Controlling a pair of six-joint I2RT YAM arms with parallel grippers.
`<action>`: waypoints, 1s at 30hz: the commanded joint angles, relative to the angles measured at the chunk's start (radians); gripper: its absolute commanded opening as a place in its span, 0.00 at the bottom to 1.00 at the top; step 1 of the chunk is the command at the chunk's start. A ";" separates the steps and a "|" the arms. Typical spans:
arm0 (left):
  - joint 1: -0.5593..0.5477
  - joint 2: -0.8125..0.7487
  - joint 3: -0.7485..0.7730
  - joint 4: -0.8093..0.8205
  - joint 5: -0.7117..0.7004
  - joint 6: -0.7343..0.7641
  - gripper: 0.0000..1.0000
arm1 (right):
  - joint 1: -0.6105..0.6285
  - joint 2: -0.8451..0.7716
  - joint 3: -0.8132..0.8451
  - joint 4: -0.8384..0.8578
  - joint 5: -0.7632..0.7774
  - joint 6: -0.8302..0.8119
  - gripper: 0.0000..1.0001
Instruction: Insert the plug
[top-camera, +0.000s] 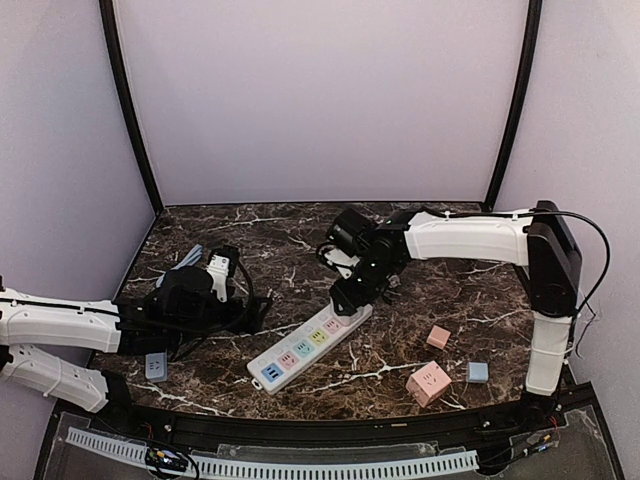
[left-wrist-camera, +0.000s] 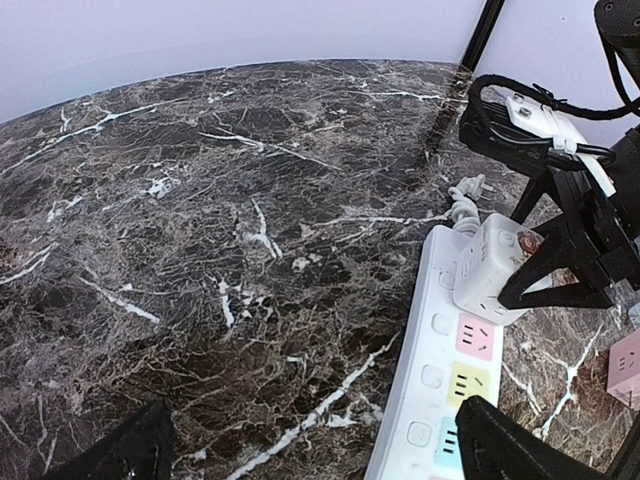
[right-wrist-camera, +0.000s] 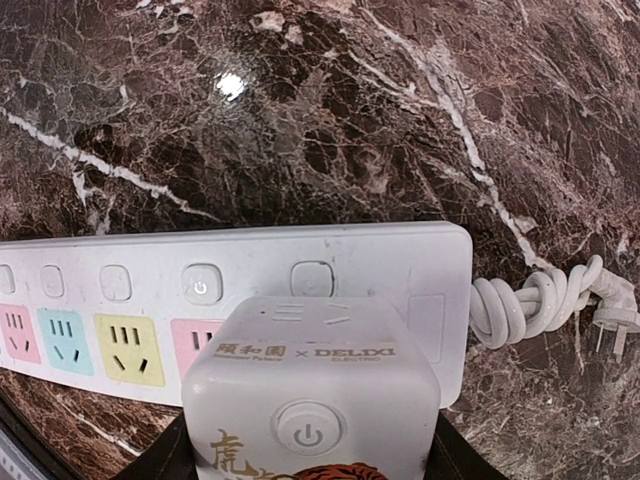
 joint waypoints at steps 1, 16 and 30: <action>0.005 -0.020 -0.019 0.010 0.004 0.006 0.99 | -0.005 0.128 -0.081 -0.022 0.058 0.040 0.00; 0.004 -0.024 -0.021 0.011 0.008 0.004 0.99 | 0.027 0.200 -0.106 -0.020 0.105 0.049 0.00; 0.005 -0.039 -0.030 0.013 -0.001 0.004 0.99 | -0.021 0.150 -0.108 -0.096 0.246 0.018 0.00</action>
